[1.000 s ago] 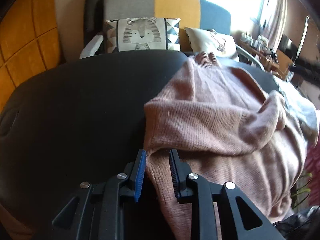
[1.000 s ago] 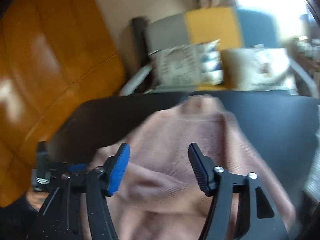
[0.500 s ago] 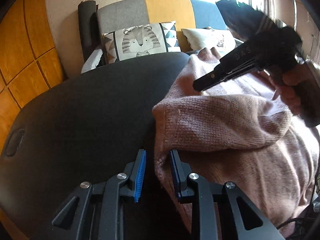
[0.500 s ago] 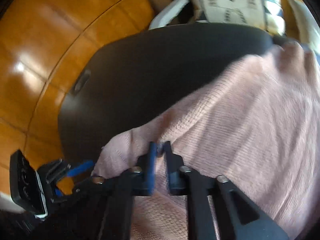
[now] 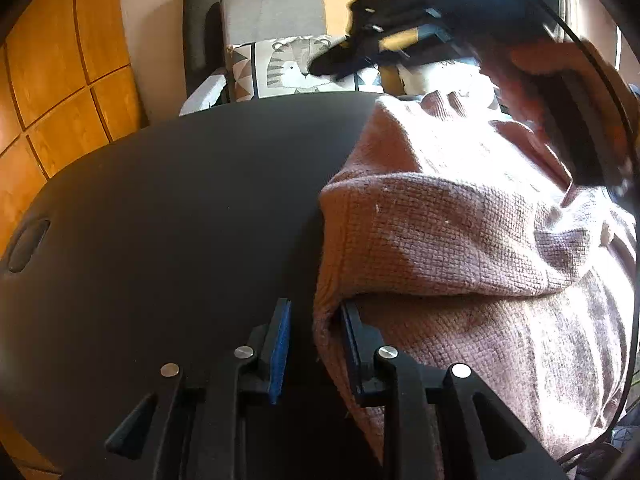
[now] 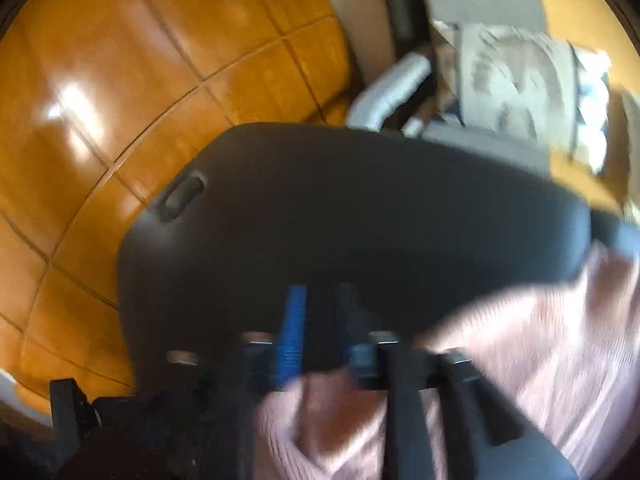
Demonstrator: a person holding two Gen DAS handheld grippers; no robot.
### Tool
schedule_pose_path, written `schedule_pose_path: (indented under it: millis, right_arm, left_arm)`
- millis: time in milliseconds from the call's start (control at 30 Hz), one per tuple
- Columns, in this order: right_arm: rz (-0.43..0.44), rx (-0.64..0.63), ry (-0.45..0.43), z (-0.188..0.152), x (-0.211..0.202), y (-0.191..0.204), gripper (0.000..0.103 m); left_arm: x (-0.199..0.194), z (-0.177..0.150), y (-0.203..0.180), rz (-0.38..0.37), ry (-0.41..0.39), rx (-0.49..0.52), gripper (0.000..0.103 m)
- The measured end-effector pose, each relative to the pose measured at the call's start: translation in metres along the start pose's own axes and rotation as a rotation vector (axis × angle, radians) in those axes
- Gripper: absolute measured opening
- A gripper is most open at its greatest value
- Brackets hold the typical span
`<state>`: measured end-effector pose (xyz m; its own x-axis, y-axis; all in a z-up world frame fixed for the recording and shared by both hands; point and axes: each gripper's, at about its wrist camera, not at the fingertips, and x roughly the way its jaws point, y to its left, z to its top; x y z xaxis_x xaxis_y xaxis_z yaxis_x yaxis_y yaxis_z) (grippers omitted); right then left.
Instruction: Fold clothes
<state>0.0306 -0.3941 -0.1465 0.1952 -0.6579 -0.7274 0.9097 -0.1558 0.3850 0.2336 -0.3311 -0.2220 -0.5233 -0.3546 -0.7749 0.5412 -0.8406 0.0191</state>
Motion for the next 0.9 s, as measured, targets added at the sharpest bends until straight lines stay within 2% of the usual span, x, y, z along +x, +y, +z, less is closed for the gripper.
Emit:
schedule_pose_path:
  millis: [33, 67, 167, 233, 333, 400, 433, 467, 533, 633, 700, 767, 800, 833, 900]
  right_arm:
    - [-0.02, 0.017, -0.008, -0.008, -0.005, -0.005, 0.06]
    - [-0.039, 0.035, -0.016, -0.016, -0.011, -0.009, 0.063]
    - [-0.096, 0.087, -0.035, -0.039, -0.025, -0.023, 0.063]
    - [-0.11, 0.12, -0.008, -0.049, -0.023, -0.031, 0.063]
    - [-0.066, 0.114, 0.073, -0.056, 0.002, -0.027, 0.062]
    - [-0.047, 0.058, 0.129, -0.057, 0.023, -0.014, 0.05]
    - [-0.037, 0.03, 0.157, -0.058, 0.033, -0.007, 0.019]
    - [-0.028, 0.003, 0.174, -0.057, 0.041, 0.0, 0.006]
    - [-0.019, -0.055, 0.135, -0.049, 0.039, 0.014, 0.006]
    - [-0.03, -0.152, 0.027, -0.018, 0.025, 0.034, 0.006]
    - [-0.034, -0.188, -0.004, 0.005, 0.025, 0.042, 0.006]
    - [-0.014, -0.214, 0.021, 0.016, 0.039, 0.043, 0.009]
    - [0.015, -0.204, 0.061, 0.018, 0.053, 0.039, 0.01]
    - [0.035, -0.17, 0.113, 0.015, 0.068, 0.033, 0.016]
    - [0.038, -0.095, 0.191, 0.008, 0.09, 0.02, 0.019]
  left_arm:
    - [-0.002, 0.0, 0.0, 0.0, -0.01, 0.003, 0.024]
    - [-0.003, 0.001, -0.001, 0.0, -0.02, 0.006, 0.024]
    - [-0.007, 0.001, -0.004, 0.014, -0.051, 0.04, 0.024]
    - [-0.008, 0.001, -0.007, 0.024, -0.066, 0.066, 0.024]
    - [-0.008, 0.001, -0.01, 0.036, -0.076, 0.09, 0.024]
    - [-0.006, 0.001, -0.01, 0.038, -0.075, 0.091, 0.024]
    - [-0.008, -0.001, -0.011, 0.038, -0.073, 0.088, 0.024]
    - [-0.009, -0.003, -0.012, 0.038, -0.071, 0.085, 0.024]
    - [-0.008, -0.005, -0.011, 0.039, -0.067, 0.08, 0.024]
    - [-0.006, -0.007, -0.01, 0.04, -0.053, 0.077, 0.024]
    - [-0.006, -0.008, -0.01, 0.044, -0.045, 0.078, 0.024]
    - [-0.006, -0.006, -0.009, 0.051, -0.046, 0.071, 0.024]
    - [-0.005, -0.006, -0.009, 0.054, -0.041, 0.065, 0.024]
    - [-0.005, -0.006, -0.008, 0.056, -0.038, 0.062, 0.024]
    - [-0.006, -0.007, -0.007, 0.061, -0.03, 0.056, 0.024]
